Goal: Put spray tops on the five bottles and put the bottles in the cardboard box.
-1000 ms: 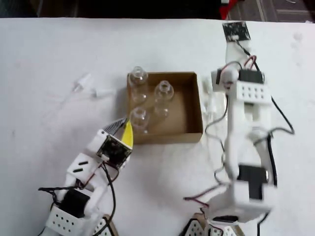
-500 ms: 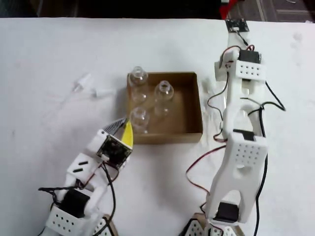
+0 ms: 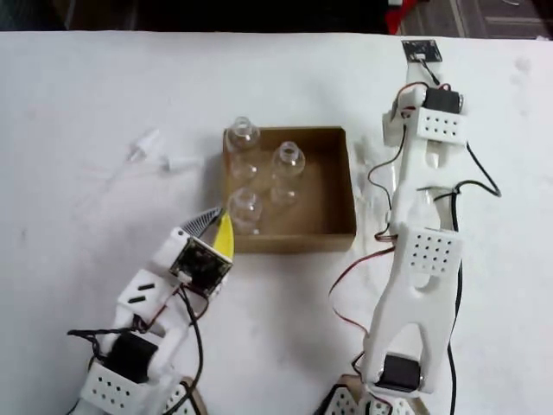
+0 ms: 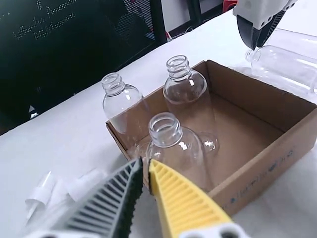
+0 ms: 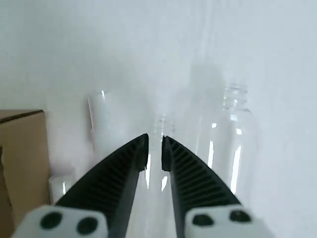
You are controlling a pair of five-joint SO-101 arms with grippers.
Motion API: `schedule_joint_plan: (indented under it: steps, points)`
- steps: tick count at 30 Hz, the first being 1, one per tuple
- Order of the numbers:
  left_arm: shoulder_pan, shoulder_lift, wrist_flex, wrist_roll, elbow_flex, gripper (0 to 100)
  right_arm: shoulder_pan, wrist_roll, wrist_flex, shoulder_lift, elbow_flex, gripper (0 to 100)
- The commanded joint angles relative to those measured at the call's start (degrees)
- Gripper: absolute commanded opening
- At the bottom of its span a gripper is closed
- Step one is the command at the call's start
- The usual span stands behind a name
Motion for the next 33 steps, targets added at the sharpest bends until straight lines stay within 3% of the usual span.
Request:
schedule_joint_plan:
  steps: [1,6,10,17,33]
  points:
    - [0.75,-0.48,0.09,0.18,-0.18,2,0.57,0.70,5.67,-1.01,-5.01,3.4]
    - [0.75,-0.48,0.09,0.18,-0.18,2,0.04,3.78,11.03,-1.27,-9.05,3.4]
    - [0.75,-0.48,0.09,0.18,-0.18,2,-1.19,4.66,9.45,-0.84,-12.13,4.5]
    - [0.75,-0.48,0.09,0.18,-0.18,2,-2.68,4.66,8.40,0.22,-12.75,23.5]
    - [0.75,-0.48,0.09,0.18,-0.18,2,-1.89,5.10,3.74,7.25,-12.75,21.9]
